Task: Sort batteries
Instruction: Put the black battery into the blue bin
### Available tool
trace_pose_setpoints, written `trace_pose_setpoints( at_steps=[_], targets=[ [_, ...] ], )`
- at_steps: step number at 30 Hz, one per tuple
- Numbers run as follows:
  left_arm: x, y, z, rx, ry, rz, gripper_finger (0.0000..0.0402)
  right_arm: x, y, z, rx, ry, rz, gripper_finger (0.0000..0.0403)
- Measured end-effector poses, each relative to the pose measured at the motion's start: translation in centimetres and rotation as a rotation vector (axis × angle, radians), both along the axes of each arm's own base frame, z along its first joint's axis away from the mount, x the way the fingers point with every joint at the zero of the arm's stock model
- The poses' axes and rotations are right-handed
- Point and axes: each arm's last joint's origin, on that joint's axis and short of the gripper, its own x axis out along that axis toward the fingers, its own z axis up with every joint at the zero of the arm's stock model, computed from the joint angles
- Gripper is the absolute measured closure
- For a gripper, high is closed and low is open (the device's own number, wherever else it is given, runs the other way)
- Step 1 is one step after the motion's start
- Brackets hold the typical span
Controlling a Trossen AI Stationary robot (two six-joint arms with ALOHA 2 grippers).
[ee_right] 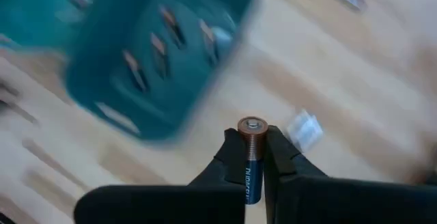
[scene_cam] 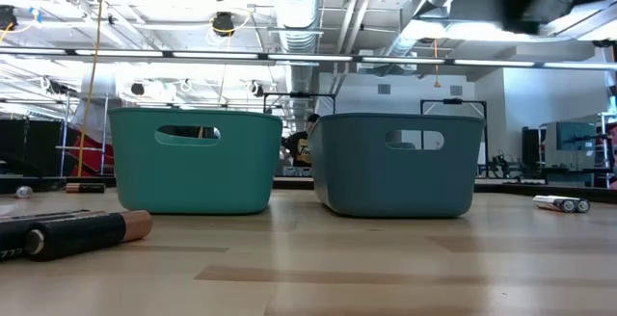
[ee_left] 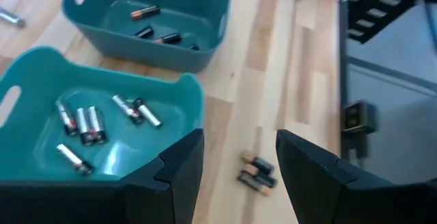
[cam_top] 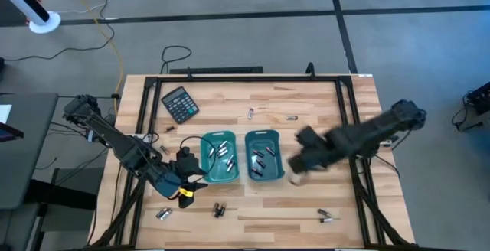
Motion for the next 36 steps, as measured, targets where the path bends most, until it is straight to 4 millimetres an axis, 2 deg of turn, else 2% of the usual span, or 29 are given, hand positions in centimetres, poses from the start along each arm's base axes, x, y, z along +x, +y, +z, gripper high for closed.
trace_pose_setpoints(
  at_steps=[4,6,9,11,15,22,29,36],
  targets=[
    [-0.8,0.4,-0.9,-0.006,-0.004,0.004,0.0224,5.6,-3.5,-1.1,0.004,-0.043,0.118,0.039],
    [-1.4,0.5,-1.2,-0.027,-0.019,0.002,0.0224,7.9,-5.4,-2.6,0.04,-0.019,0.137,0.039],
    [-2.5,0.8,-1.5,-0.055,-0.027,0.0,0.0224,10.1,-7.8,-6.0,0.103,0.07,0.124,0.039],
    [-3.4,1.1,-1.9,-0.078,-0.027,0.001,0.0224,11.6,-8.6,-8.2,0.14,0.095,0.13,0.039],
    [-5.0,1.5,-2.6,-0.123,-0.024,0.011,0.0224,13.6,-8.6,-11.5,0.221,0.102,0.172,0.039],
    [-7.1,2.7,-3.5,-0.177,-0.039,0.015,0.0224,15.0,-8.2,-14.5,0.258,0.118,0.162,0.0389],
    [-8.6,4.2,-3.7,-0.167,-0.067,0.011,0.0224,15.1,-7.1,-14.8,0.268,0.102,0.137,0.0346],
    [-9.4,4.9,-3.7,-0.163,-0.051,0.017,0.0224,15.1,-7.1,-14.8,0.26,0.099,0.086,0.0294]
  ],
)
